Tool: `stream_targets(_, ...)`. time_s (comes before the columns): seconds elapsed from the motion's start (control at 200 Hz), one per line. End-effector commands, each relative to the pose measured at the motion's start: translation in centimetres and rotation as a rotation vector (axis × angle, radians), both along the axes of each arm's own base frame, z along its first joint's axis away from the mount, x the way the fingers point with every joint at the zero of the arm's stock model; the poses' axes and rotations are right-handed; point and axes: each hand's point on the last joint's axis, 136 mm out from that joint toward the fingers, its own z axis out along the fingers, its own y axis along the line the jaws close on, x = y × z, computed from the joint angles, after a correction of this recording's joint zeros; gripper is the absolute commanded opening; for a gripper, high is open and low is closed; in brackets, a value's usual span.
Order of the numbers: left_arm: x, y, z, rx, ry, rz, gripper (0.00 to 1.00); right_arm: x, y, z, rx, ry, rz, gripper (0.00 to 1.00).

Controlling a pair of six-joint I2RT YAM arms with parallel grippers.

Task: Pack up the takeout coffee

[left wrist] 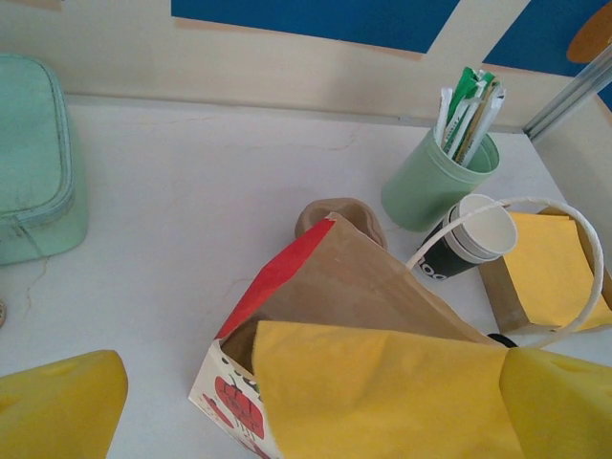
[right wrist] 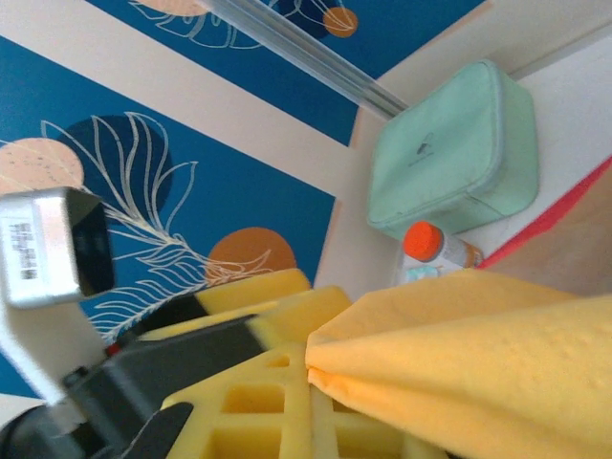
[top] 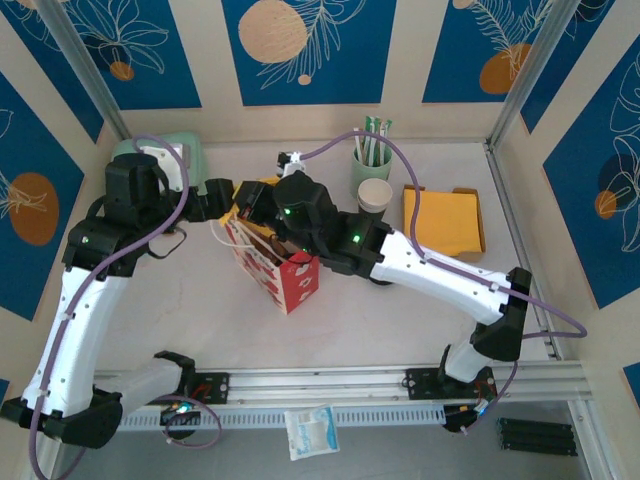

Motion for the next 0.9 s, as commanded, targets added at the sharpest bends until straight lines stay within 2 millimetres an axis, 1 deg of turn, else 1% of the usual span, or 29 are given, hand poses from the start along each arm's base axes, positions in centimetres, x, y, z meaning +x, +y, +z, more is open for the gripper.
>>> stream_targets(0.0, 0.4, 0.2, 0.4, 0.008, -0.026, -0.001, 1.0, 0.8, -1.5, 0.7, 0.034, -0.003, -0.051, 0.0)
stream_targets(0.13, 0.4, 0.1, 0.5, 0.004, -0.028, 0.001, 1.0, 1.4, -1.7, 0.1, 0.028, 0.008, -0.045, 0.01)
stream_targets(0.195, 0.5, 0.1, 0.6, 0.001, -0.028, 0.0, 1.0, 1.6, -1.6, 0.0, 0.027, 0.015, -0.036, 0.12)
stream_targets(0.24, 0.5, 0.1, 0.7, -0.001, -0.028, 0.0, 1.0, 1.6, -1.6, -0.2, 0.026, 0.019, -0.03, 0.25)
stream_targets(0.265, 0.5, 0.0, 0.7, -0.003, -0.029, -0.001, 1.0, 1.7, -1.7, -0.1, 0.029, 0.019, -0.027, 0.31)
stream_targets(0.335, 0.5, 0.0, 0.8, -0.006, -0.029, -0.002, 1.0, 1.7, -1.7, 0.0, 0.027, 0.018, -0.024, 0.43)
stream_targets(0.365, 0.6, 0.0, 0.9, -0.006, -0.028, -0.003, 0.99, 1.7, -1.8, 0.1, 0.027, 0.017, -0.023, 0.47)
stream_targets(0.465, 0.6, -0.1, 1.1, -0.011, -0.03, -0.005, 0.99, 1.7, -1.9, 0.2, 0.026, 0.019, -0.019, 0.53)
stream_targets(0.665, 0.7, -0.2, 1.5, -0.018, -0.035, -0.004, 0.99, 1.4, -2.0, 0.3, 0.027, 0.023, 0.001, 0.58)
stream_targets(0.79, 0.8, -0.1, 1.9, -0.019, -0.044, -0.001, 0.99, 0.8, -2.1, 1.2, 0.029, 0.008, 0.035, 0.62)
stream_targets(0.895, 1.0, 0.1, 2.3, -0.009, -0.053, 0.011, 0.99, 0.1, -2.8, 2.0, 0.015, -0.015, 0.061, 0.67)
